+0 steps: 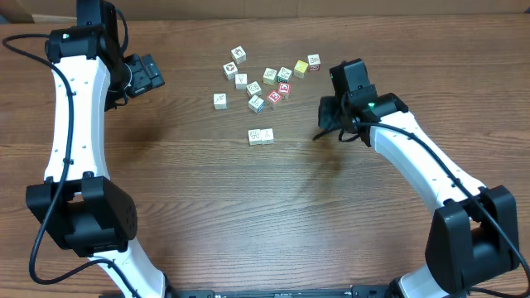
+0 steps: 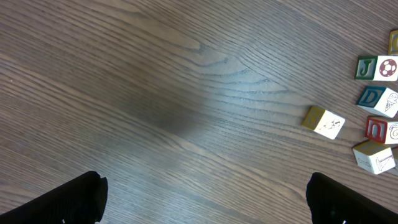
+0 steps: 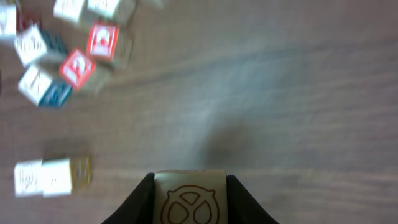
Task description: Form a horizontal line
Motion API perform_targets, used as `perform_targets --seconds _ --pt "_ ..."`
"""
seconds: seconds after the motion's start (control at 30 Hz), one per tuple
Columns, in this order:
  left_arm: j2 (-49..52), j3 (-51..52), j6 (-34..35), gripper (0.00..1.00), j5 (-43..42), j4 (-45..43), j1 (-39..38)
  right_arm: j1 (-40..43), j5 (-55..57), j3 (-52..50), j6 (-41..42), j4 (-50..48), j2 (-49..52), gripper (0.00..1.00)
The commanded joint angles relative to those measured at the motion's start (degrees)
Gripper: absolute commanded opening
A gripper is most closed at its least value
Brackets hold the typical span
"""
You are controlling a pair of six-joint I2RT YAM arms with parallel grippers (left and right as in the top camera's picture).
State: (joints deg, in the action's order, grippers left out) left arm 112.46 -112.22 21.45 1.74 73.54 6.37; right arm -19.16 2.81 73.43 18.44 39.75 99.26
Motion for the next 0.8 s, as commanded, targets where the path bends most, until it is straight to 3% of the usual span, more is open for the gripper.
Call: perform_targets --seconds 0.0,0.77 --pt "-0.3 -0.4 0.4 1.0 -0.3 -0.1 -0.7 -0.1 -7.9 -0.7 2.0 1.2 0.2 0.27" --pt "-0.3 -0.4 0.4 1.0 -0.3 -0.1 -0.7 -6.4 -7.8 -0.7 7.8 1.5 5.4 0.33"
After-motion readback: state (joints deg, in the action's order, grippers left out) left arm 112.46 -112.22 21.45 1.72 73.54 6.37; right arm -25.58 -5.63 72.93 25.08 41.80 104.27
